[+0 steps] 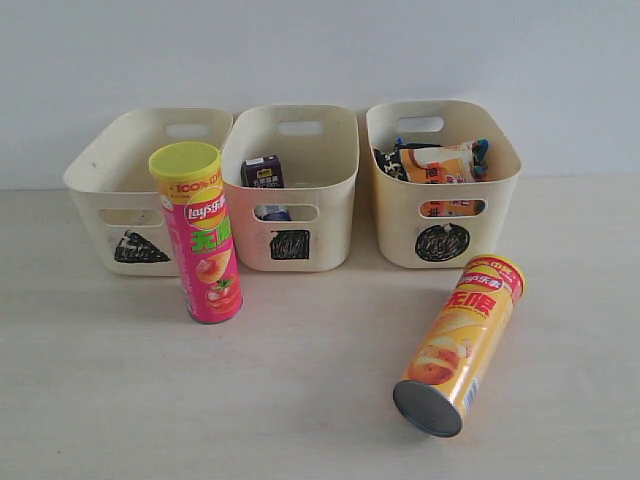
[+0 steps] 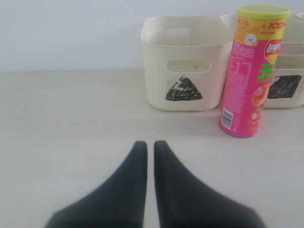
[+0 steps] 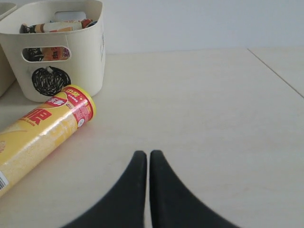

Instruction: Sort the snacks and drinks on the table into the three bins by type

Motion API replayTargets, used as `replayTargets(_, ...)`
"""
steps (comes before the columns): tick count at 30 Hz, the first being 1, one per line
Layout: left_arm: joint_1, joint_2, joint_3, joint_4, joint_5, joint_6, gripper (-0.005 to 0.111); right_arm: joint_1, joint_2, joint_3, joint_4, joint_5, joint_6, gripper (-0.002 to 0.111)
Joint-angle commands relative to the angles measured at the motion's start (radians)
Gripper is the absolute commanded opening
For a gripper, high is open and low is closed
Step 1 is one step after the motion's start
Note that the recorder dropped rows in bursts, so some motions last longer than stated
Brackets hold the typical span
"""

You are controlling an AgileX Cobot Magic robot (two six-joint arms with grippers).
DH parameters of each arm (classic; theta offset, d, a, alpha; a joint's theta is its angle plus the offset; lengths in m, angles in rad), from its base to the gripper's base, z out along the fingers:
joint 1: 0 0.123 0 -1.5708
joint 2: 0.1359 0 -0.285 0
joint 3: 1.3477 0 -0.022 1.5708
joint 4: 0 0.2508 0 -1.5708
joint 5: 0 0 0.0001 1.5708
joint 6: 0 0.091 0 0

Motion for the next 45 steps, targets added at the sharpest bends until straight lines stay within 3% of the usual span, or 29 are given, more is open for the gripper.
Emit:
replayTargets(1, 0.001, -0.003, -0.003, 0.001, -0.008, -0.01, 0.004, 0.0, -0.007, 0.005, -0.004, -0.004, 0.0, 0.0)
replayTargets(4, 0.001, -0.003, -0.003, 0.039, -0.054, 0.06, 0.004, 0.0, -0.007, 0.005, -0.004, -0.004, 0.0, 0.0)
replayTargets(12, 0.001, -0.003, -0.003, -0.106, -0.235, -0.028, 0.004, 0.0, -0.007, 0.005, -0.004, -0.004, 0.0, 0.0)
replayTargets(16, 0.001, -0.003, -0.003, -0.108, -0.409, -0.034, 0.004, 0.0, -0.007, 0.005, -0.004, -0.004, 0.0, 0.0)
replayTargets(20, 0.001, -0.003, -0.003, -0.1, -0.537, -0.182, 0.004, 0.0, -0.007, 0.005, -0.004, -0.004, 0.0, 0.0)
replayTargets(23, 0.001, 0.043, -0.051, -0.072, -0.561, -0.191, 0.004, 0.0, -0.007, 0.005, -0.004, -0.004, 0.0, 0.0)
replayTargets(29, 0.001, 0.289, -0.22, -0.028, -0.555, -0.201, 0.004, 0.0, -0.007, 0.005, -0.004, -0.004, 0.0, 0.0)
replayTargets(33, -0.008, 0.51, -0.367, 0.145, -0.554, -0.272, 0.004, 0.0, -0.007, 0.005, -0.004, -0.004, 0.0, 0.0)
replayTargets(35, -0.008, 0.664, -0.443, 0.295, -0.596, -0.415, 0.004, 0.0, -0.007, 0.005, -0.004, -0.004, 0.0, 0.0)
replayTargets(39, -0.008, 0.908, -0.481, 0.394, -0.786, -0.473, 0.004, 0.0, -0.007, 0.005, -0.004, -0.006, 0.0, 0.0)
replayTargets(45, -0.008, 1.153, -0.479, 0.394, -0.815, -0.403, 0.004, 0.0, -0.007, 0.005, -0.004, -0.006, 0.0, 0.0)
